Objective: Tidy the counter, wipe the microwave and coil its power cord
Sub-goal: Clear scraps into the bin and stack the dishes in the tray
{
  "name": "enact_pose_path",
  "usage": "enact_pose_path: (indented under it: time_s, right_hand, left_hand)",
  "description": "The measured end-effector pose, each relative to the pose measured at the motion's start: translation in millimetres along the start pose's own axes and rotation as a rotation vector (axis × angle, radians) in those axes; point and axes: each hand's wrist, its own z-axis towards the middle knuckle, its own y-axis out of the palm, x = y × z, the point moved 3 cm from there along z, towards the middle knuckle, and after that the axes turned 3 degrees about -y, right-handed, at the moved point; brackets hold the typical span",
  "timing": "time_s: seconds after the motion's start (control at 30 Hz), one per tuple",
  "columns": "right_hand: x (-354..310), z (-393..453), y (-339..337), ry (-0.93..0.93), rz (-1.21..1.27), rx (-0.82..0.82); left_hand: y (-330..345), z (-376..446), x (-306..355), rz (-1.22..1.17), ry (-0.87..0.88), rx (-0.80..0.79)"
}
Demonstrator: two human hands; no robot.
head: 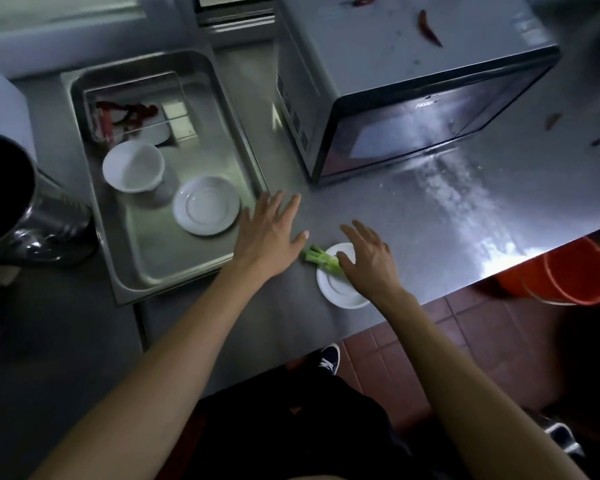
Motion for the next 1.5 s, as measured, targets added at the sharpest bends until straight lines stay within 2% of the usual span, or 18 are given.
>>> enact_pose_path:
  time_s: [0.2, 0.47, 0.7, 0.83, 0.97, 1.13, 1.33, 1.5]
  right_hand:
    - [39, -30, 16, -0.059, 0.0, -0.03]
    - [53, -42, 39, -0.174, -0.084, -0.072]
    - [60, -32, 45, -0.205, -0.025, 0.019]
    - [66, -29, 40, -0.206, 0.072, 0.093]
    - [85, -32, 24, -0.118, 0.126, 0.207]
    - [99, -50, -5, -0.097, 0.165, 0.379]
    - [128, -63, 6, 0.076, 0.208, 0.323]
    - [138, -74, 6, 0.096, 0.215, 0.354]
  left_hand:
    - [19, -26, 44, 0.031, -0.017, 0.002]
    - [50, -66, 70, 0.067, -0.051, 0.028]
    - [66, -75, 74, 0.047, -0.057, -0.014]
    - [64, -71, 80, 0.0, 0.032, 0.084]
    - [71, -61, 90, -0.023, 0.139, 0.132]
    - [92, -37, 110, 0.051, 0.179, -0.08]
    - [117, -21, 123, 0.182, 0.195, -0.239]
    - [126, -13, 127, 0.202, 0.173, -0.293]
